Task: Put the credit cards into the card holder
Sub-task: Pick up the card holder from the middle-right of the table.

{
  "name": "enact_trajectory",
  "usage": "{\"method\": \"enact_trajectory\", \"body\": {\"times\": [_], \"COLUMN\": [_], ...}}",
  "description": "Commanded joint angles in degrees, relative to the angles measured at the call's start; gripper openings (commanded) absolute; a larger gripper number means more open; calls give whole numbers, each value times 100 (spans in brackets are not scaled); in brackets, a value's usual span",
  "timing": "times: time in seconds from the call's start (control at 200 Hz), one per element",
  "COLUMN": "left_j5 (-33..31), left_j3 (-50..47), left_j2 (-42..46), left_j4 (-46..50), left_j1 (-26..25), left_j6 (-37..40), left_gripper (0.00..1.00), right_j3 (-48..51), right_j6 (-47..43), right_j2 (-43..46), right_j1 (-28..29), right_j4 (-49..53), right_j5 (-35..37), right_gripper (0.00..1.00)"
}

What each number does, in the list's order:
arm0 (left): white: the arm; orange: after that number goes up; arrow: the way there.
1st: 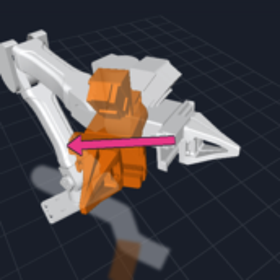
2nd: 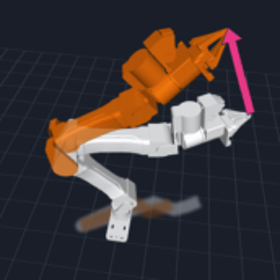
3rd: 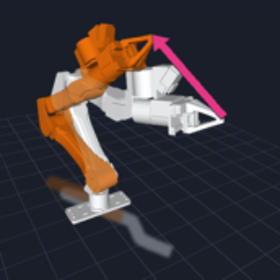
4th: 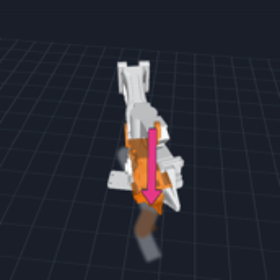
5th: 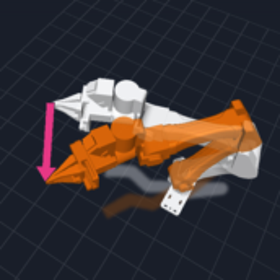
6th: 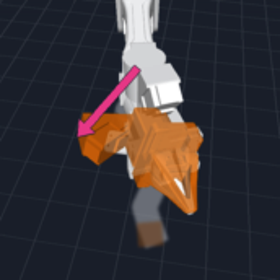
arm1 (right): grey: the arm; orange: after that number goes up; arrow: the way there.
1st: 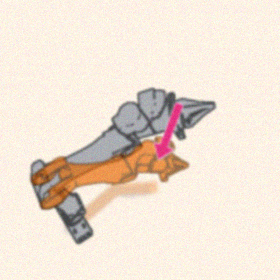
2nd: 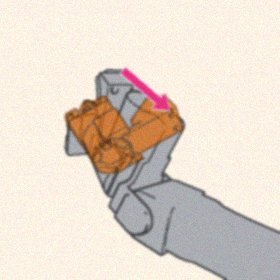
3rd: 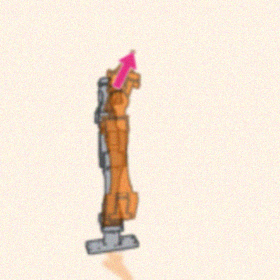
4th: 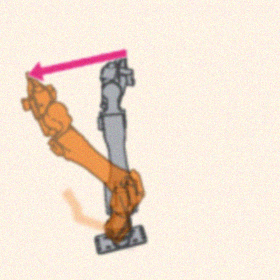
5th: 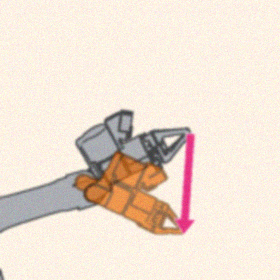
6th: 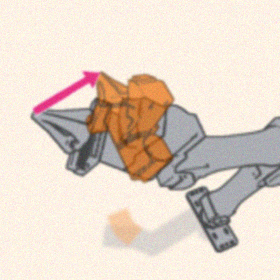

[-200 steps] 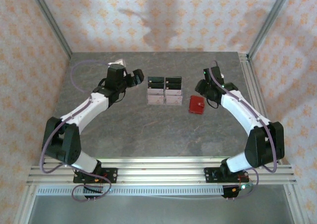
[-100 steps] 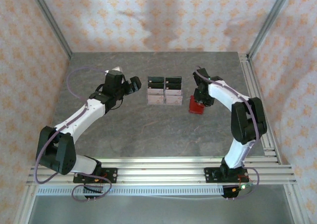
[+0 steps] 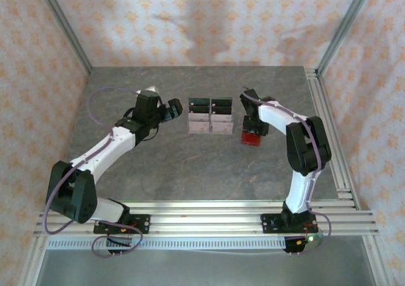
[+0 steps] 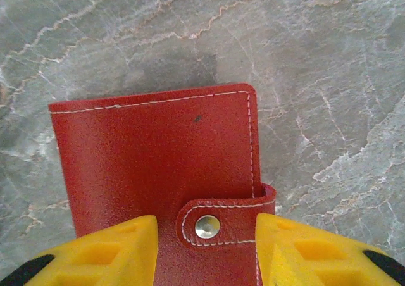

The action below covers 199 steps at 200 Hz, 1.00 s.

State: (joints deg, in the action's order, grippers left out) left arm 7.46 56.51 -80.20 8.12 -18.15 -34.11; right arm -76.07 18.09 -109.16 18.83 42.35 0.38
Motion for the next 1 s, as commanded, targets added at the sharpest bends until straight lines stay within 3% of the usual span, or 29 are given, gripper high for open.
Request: {"method": "enact_trajectory", "body": {"times": [0.0,0.39,0.621,0.831,0.991], "left_j5": [18,16,13,7,25], "left_j3": [-2,134,193,264,297], "left_j2": [-70,-92,-122,-121,-92], "left_j4": [-3,91,96,181,269], "left_j1": [-46,-101,-136,-162,-184], "left_j6": [-43,9,17,48,47], "left_gripper": [100,100,100,100,100], "right_j3": [-155,223,348,423,536], "right_j6": [-96,-60,-101,-123,-117], "right_j2": [-79,145,200,222,439], "right_j1": [3,-70,-169,-194,-205], "right_j4": [177,70,16,10,-13], "right_j5": [288,368,199,94,-2], "right_gripper": [44,37,25,0,0]}}
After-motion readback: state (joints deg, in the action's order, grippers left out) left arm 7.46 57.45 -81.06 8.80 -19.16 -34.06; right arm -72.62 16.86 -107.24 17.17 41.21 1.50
